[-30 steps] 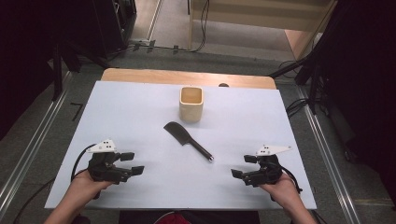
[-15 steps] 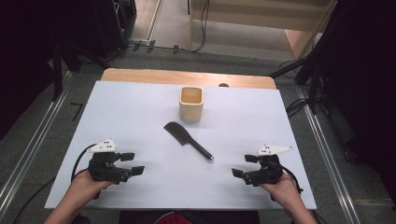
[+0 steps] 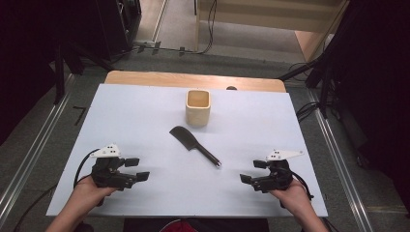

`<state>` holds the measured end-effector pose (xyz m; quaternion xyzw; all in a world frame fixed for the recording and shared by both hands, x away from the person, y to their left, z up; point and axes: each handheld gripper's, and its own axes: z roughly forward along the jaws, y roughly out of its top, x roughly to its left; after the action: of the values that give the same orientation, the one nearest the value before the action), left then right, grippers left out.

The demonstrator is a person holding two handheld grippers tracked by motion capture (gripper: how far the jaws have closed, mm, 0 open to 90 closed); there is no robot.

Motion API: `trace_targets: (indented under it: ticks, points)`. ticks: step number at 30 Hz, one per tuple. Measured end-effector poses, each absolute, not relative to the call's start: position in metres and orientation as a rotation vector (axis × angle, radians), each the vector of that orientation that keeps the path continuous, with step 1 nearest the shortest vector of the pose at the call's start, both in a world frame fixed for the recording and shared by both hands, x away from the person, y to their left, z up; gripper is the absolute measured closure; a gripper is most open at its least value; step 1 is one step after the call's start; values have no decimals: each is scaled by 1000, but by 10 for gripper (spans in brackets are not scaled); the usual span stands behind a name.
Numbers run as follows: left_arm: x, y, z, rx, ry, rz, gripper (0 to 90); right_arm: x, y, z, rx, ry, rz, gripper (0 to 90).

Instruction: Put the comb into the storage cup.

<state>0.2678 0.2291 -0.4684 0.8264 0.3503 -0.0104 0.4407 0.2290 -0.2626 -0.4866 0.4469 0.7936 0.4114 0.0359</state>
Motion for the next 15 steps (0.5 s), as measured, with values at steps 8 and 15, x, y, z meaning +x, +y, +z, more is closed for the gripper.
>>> trace_targets:
  ticks: [8,15]
  points:
    - [268,230,-468,2045,872,-27,266,230,-263,-487,1369,2437,1265,127]
    - [269,229,-468,2043,871,-28,266,236,-258,-487,1381,2435,1284,139]
